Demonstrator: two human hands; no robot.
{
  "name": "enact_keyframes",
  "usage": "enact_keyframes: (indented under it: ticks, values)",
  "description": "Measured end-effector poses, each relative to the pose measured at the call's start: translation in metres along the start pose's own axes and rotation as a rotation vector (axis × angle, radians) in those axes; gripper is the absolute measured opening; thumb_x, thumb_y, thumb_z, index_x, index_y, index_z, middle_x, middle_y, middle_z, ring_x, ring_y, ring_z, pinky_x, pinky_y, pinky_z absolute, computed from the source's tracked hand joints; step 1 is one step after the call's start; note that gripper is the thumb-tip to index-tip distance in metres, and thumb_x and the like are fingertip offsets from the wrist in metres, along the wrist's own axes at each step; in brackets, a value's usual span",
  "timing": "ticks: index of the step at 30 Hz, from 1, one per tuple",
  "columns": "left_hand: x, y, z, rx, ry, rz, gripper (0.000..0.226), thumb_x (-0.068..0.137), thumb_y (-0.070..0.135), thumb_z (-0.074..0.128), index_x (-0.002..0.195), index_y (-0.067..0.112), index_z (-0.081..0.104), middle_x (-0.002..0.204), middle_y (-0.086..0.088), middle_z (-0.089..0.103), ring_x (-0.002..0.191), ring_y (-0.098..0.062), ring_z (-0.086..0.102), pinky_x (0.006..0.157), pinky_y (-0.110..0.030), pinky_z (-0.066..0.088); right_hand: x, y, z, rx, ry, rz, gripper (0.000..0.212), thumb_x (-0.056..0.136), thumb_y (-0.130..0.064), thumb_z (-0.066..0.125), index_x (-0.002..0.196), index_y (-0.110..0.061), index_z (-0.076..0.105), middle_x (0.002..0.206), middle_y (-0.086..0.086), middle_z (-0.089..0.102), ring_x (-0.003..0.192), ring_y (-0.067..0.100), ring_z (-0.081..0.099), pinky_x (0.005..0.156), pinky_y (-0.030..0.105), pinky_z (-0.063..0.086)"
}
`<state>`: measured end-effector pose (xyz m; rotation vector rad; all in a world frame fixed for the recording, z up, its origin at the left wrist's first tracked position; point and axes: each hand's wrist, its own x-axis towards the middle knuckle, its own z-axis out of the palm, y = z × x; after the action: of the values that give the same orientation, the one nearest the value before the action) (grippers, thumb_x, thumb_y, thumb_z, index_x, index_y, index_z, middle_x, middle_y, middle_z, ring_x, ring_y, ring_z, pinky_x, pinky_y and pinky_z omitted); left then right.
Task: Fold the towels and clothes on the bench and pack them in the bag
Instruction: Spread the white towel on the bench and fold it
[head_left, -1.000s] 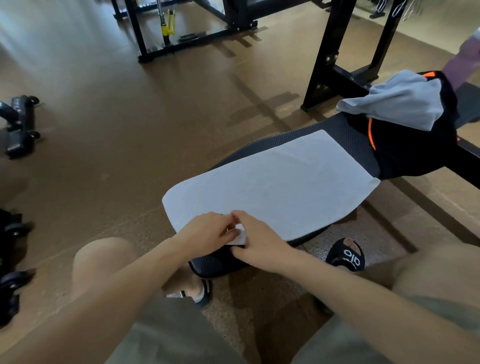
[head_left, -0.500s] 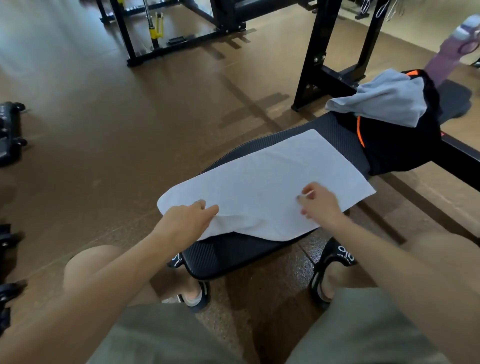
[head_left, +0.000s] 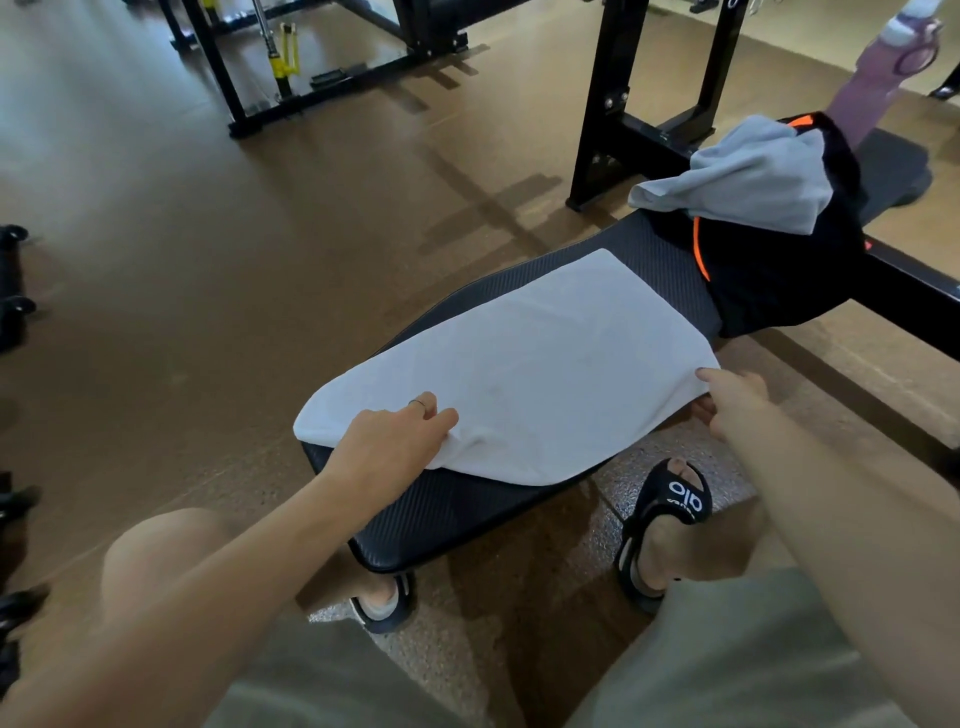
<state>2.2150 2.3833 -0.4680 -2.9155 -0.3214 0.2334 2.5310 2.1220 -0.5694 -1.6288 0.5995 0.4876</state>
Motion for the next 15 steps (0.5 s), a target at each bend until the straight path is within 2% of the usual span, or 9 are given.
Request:
enact_keyframes:
  ticks: [2,4,5,7,8,10,13,15]
  values:
    - [-0.002,-0.006,0.007,-0.026,0.050,0.043,0.037,0.076,0.002,0.075,0.097,0.019,0.048,0.084,0.003,0.045,0.045,-0.020,0.037,0.038,-0.027,0.017,0.001,-0.003,0.002,0.047,0.041,0.029,0.051,0.087,-0.003,0.069,0.134,-0.002,0.051,0.127,0.018,0.060,0.105,0.031,0.065,0.080,0.036,0.054]
    - [-0.002,-0.011,0.010,-0.033,0.090,0.089,0.043,0.069,0.002,0.080,0.091,0.019,0.047,0.075,0.006,0.038,0.047,-0.018,0.033,0.037,-0.026,0.017,-0.006,-0.008,0.004,0.054,0.047,0.006,0.050,0.082,-0.005,0.071,0.129,-0.005,0.053,0.120,0.013,0.061,0.101,0.030,0.062,0.083,0.038,0.055]
    - [-0.002,-0.012,0.008,-0.031,0.115,0.110,0.045,0.067,0.002,0.082,0.090,0.019,0.047,0.071,0.007,0.035,0.048,-0.017,0.032,0.037,-0.026,0.016,-0.013,-0.012,0.008,0.034,0.049,-0.051,0.046,0.081,-0.006,0.071,0.124,-0.004,0.056,0.115,0.013,0.062,0.098,0.030,0.061,0.083,0.038,0.054]
    - [0.001,-0.011,0.004,-0.038,0.174,0.150,0.044,0.064,0.003,0.084,0.086,0.018,0.049,0.064,0.008,0.032,0.047,-0.017,0.031,0.040,-0.026,0.016,-0.034,-0.019,0.018,-0.122,0.011,-0.303,0.020,0.085,-0.005,0.064,0.104,0.001,0.063,0.093,0.013,0.060,0.086,0.024,0.055,0.070,0.031,0.047]
    - [0.003,-0.010,0.002,-0.047,0.196,0.175,0.041,0.066,0.004,0.084,0.085,0.018,0.051,0.062,0.007,0.036,0.047,-0.018,0.034,0.042,-0.027,0.019,-0.050,-0.023,0.025,-0.253,-0.033,-0.461,0.009,0.088,-0.005,0.060,0.092,0.003,0.063,0.083,0.013,0.055,0.078,0.021,0.050,0.063,0.028,0.039]
    - [0.007,-0.007,0.000,-0.056,0.232,0.241,0.033,0.071,0.007,0.083,0.086,0.018,0.056,0.065,0.004,0.050,0.051,-0.020,0.046,0.048,-0.029,0.030,-0.088,-0.030,0.044,-0.473,-0.159,-0.727,0.016,0.093,-0.012,0.058,0.085,0.001,0.064,0.076,0.010,0.056,0.069,0.019,0.048,0.059,0.028,0.037]
    - [0.013,-0.005,-0.003,-0.037,0.297,0.303,0.025,0.077,0.010,0.080,0.092,0.020,0.063,0.084,0.001,0.061,0.062,-0.022,0.055,0.058,-0.032,0.037,-0.148,-0.024,0.072,-0.707,-0.424,-0.995,0.017,0.096,-0.019,0.060,0.087,-0.006,0.068,0.078,0.007,0.062,0.072,0.017,0.053,0.067,0.032,0.042]
    - [0.017,-0.003,-0.011,-0.039,0.346,0.306,0.024,0.075,0.008,0.080,0.091,0.019,0.066,0.096,-0.002,0.063,0.065,-0.024,0.056,0.060,-0.033,0.038,-0.181,-0.009,0.089,-0.780,-0.602,-1.102,0.016,0.096,-0.018,0.059,0.090,-0.006,0.069,0.084,0.006,0.063,0.078,0.018,0.056,0.075,0.034,0.046]
